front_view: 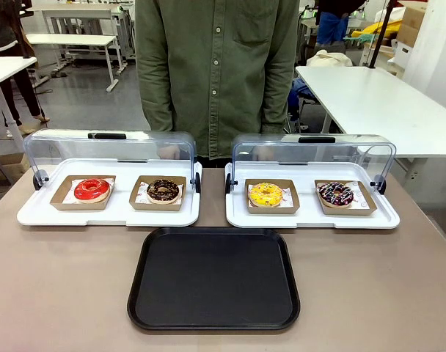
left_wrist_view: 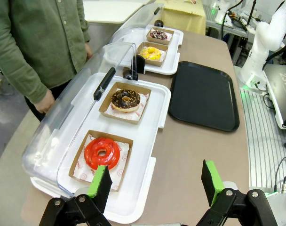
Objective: Move the third donut from the left to the tray.
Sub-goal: Pick up the Paper togo box containing the Donut indicated by the person and place it on the Handle tray.
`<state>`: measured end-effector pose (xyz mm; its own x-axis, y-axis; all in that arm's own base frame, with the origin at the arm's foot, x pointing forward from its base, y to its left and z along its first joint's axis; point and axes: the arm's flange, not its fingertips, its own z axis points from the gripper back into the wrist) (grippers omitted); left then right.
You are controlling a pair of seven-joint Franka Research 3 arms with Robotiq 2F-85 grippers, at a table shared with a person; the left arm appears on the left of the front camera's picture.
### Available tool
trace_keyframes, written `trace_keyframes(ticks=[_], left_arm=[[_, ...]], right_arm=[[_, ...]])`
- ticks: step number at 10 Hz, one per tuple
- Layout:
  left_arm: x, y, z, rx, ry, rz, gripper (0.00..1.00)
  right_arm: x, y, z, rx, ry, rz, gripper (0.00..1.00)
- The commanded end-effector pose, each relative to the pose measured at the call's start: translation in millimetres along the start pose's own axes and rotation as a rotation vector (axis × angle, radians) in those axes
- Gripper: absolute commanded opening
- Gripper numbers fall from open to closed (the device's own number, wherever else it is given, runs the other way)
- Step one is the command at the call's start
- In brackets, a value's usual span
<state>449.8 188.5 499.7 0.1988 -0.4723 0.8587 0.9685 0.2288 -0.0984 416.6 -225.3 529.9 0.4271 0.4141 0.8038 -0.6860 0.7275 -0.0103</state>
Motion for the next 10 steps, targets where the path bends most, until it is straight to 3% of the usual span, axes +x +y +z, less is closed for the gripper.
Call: trace_keyframes(ticks=[1,10], left_arm=[[0.5,-0.3,0.5,0.001,-0.001,-0.002,1.0],[0.5,-0.3,0.5,0.001,-0.001,-0.002,1.0]], right_arm=[[-0.2,-1.6,-1.6,0.001,-0.033,0.022,1.0],[-0.2,-1.6,-1.6,0.001,-0.033,0.022,1.0]])
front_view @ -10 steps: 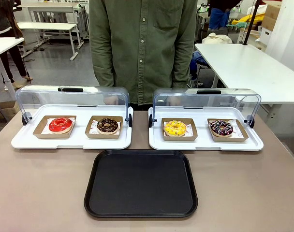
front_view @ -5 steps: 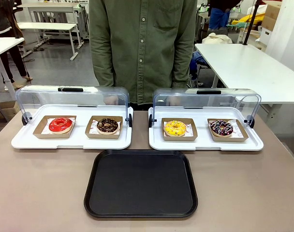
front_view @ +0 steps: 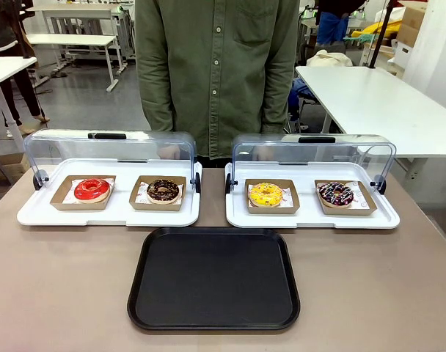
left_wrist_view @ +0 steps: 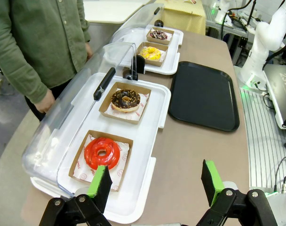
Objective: Move the third donut from the left to the tray.
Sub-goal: Pick up the Paper togo box containing the Donut indicated by the person and place it on the Handle tray.
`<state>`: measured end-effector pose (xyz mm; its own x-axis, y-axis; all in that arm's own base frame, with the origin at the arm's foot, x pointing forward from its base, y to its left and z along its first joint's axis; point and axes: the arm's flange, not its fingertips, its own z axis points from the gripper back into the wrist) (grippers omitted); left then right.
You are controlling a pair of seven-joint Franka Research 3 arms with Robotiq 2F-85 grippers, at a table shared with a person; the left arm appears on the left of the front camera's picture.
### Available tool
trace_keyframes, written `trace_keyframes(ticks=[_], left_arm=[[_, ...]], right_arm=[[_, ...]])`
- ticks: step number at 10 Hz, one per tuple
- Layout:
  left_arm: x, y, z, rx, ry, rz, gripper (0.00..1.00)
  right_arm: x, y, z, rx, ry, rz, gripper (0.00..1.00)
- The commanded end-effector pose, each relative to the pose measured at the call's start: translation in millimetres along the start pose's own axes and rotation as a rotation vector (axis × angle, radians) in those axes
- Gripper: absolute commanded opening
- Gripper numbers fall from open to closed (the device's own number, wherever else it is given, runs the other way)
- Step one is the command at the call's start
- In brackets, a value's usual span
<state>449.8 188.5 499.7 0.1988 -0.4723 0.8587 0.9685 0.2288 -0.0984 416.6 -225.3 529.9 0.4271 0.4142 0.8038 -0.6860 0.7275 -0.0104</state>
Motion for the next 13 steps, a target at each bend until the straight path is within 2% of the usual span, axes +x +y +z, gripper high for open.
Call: trace_keyframes(ticks=[1,13], left_arm=[[0.5,-0.3,0.5,0.001,-0.001,-0.002,1.0],[0.5,-0.3,0.5,0.001,-0.001,-0.002,1.0]], right_arm=[[-0.2,-1.6,-1.6,0.001,-0.033,0.022,1.0],[-0.2,-1.6,-1.6,0.001,-0.033,0.022,1.0]])
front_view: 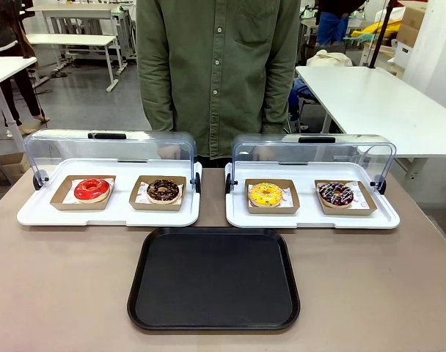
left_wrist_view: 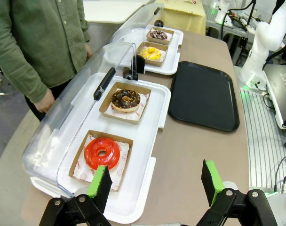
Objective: Move the third donut from the left to the tray.
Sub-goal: Pick up the Paper togo box containing the Donut indicated by the person and place it on the Handle tray.
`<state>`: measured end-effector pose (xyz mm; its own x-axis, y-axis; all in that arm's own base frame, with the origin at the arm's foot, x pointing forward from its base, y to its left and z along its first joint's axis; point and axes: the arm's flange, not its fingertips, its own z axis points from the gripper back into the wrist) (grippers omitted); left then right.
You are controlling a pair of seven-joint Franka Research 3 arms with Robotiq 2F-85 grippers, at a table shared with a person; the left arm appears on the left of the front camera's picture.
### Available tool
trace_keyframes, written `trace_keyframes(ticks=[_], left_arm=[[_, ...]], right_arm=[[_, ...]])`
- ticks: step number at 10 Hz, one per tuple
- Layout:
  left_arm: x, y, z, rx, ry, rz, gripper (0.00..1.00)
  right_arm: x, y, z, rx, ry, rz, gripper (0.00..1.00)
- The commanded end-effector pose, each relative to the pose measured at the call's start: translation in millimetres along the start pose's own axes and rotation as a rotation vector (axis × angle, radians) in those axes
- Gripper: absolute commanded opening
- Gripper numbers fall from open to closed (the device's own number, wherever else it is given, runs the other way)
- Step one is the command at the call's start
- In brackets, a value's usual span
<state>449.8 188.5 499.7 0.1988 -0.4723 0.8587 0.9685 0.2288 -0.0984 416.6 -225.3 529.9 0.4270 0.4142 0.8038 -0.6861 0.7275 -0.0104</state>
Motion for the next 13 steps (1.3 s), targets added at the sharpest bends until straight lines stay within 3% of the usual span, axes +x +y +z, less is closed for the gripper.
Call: trace_keyframes(ticks=[1,13], left_arm=[[0.5,-0.3,0.5,0.001,-0.001,-0.002,1.0],[0.5,-0.3,0.5,0.001,-0.001,-0.002,1.0]], right_arm=[[-0.2,-1.6,-1.6,0.001,-0.033,0.021,1.0],[-0.2,-1.6,-1.6,0.001,-0.033,0.021,1.0]])
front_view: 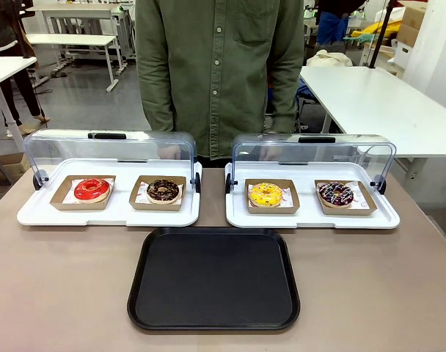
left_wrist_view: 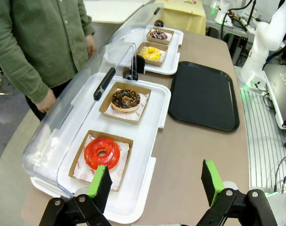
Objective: Move the third donut from the left to the tray.
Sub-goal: Pick up the Paper togo box containing the Donut indicated by the person and place it on the Handle tray.
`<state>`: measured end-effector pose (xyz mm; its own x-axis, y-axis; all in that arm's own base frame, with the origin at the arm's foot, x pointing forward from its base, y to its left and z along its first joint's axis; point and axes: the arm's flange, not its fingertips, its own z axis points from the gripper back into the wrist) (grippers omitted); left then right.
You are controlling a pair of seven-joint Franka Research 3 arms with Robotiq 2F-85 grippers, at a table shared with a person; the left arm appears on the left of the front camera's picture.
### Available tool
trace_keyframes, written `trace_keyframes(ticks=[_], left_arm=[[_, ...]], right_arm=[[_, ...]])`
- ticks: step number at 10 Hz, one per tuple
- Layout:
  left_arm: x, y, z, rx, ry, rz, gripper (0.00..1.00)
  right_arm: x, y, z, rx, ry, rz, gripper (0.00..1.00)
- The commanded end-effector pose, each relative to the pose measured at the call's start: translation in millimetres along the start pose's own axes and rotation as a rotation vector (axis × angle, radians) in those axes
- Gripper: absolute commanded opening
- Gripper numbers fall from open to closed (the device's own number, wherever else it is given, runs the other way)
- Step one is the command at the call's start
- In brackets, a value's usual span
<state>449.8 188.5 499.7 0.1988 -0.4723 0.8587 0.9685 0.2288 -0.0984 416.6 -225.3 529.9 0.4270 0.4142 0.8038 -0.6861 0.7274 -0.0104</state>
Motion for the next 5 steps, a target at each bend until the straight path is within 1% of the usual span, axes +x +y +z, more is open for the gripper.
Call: trace_keyframes(ticks=[1,5], left_arm=[[0.5,-0.3,0.5,0.001,-0.001,-0.002,1.0],[0.5,-0.3,0.5,0.001,-0.001,-0.002,1.0]], right_arm=[[-0.2,-1.6,-1.6,0.001,-0.033,0.021,1.0],[-0.2,-1.6,-1.6,0.001,-0.033,0.021,1.0]])
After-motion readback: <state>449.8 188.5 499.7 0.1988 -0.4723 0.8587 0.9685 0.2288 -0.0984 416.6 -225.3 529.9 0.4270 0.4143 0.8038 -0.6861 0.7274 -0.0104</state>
